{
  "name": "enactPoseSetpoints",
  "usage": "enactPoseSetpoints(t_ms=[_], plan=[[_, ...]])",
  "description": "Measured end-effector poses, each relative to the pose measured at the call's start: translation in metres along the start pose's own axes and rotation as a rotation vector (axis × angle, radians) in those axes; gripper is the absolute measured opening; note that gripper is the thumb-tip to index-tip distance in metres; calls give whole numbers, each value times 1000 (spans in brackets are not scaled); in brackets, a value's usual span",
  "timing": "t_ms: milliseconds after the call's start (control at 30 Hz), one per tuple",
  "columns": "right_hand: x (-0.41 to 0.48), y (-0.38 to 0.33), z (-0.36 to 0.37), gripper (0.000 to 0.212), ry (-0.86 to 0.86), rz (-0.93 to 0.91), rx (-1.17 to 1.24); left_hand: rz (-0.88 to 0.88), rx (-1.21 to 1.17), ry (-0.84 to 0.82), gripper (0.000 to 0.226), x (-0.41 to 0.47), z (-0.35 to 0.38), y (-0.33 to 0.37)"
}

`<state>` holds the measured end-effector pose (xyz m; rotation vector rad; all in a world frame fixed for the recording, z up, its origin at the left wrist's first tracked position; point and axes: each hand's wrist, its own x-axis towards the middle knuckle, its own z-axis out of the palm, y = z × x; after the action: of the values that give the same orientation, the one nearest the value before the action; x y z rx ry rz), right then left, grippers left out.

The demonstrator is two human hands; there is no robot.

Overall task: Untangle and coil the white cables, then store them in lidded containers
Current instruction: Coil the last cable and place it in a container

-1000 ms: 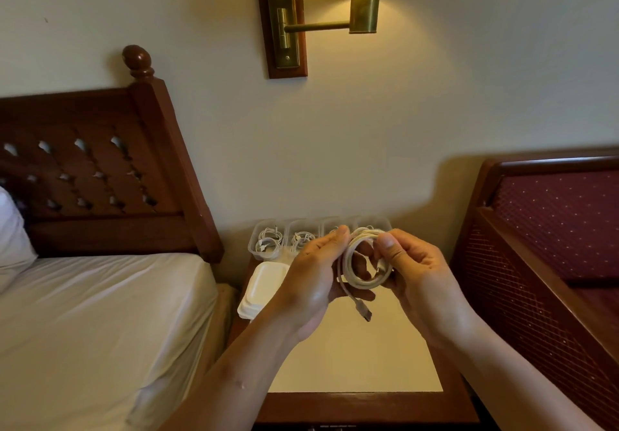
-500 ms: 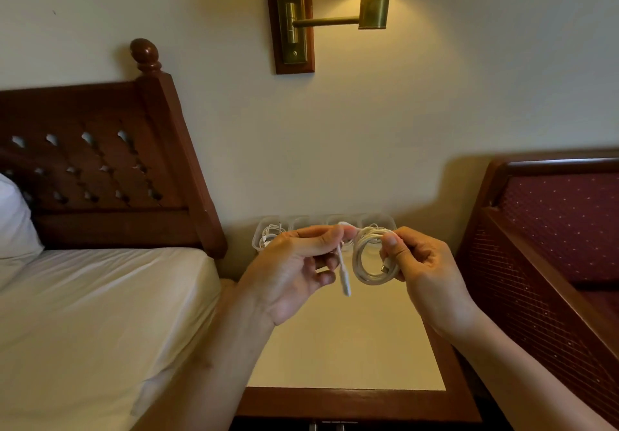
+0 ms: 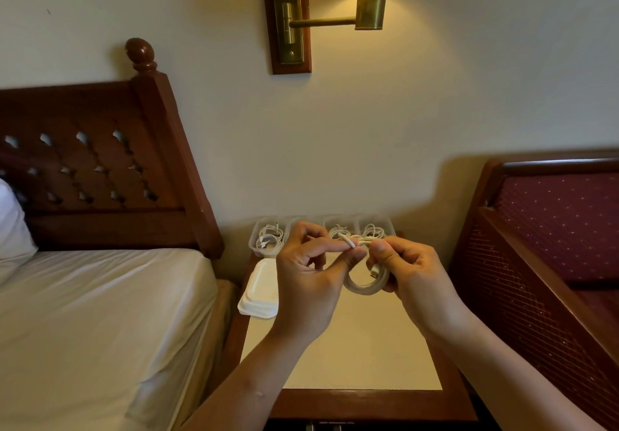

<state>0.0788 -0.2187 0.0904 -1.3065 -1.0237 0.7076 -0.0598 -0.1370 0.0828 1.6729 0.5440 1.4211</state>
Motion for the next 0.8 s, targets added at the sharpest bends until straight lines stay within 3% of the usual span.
enactPoseSetpoints(t_ms=[133,267,333,467,633,800], plan=[[-4,-2,0,34,-75,76,115,-55,-45,-8,25,-1,1,4],[-6,-7,-6,41,-113,76,117,-336,-103,-111,55,2,0,3],[-8,-6,-9,44,-142,49,89,-402,-95,-209,48,4,-2,-1],[-12,-7,-13,44,-182,35,81,-308,-112,-479,15,8,-6,0],[-13,-13,-23,38,-174,93,236,-287,-137,-706,36,20,-22,5],[-16,-12,-17,34,-224,181,346,-331,-54,-800,19,32,-20,11]])
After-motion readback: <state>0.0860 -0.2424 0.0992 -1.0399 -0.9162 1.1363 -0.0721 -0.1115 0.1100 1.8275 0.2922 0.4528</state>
